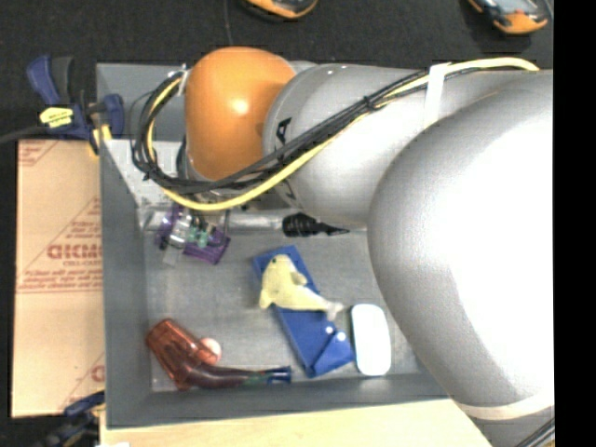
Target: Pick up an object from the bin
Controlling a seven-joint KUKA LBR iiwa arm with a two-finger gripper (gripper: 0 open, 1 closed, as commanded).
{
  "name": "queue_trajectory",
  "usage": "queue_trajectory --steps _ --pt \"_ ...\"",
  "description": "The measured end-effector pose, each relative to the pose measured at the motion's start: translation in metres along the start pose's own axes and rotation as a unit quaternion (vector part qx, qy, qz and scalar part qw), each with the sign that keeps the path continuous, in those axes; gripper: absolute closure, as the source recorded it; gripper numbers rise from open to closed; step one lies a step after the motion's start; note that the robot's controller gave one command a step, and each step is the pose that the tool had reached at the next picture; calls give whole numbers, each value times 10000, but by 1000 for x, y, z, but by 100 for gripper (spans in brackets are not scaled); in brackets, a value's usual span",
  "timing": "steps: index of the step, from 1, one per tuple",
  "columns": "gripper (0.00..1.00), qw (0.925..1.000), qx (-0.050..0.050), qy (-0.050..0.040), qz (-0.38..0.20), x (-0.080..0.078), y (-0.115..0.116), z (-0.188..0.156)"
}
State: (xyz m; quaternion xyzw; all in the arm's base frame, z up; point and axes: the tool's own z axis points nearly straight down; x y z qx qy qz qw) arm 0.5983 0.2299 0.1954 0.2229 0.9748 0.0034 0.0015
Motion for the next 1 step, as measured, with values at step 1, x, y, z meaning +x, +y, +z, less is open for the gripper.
queue_trajectory --steps 1 --pt "100 10000 -13 -14 -11 -1 1 -25"
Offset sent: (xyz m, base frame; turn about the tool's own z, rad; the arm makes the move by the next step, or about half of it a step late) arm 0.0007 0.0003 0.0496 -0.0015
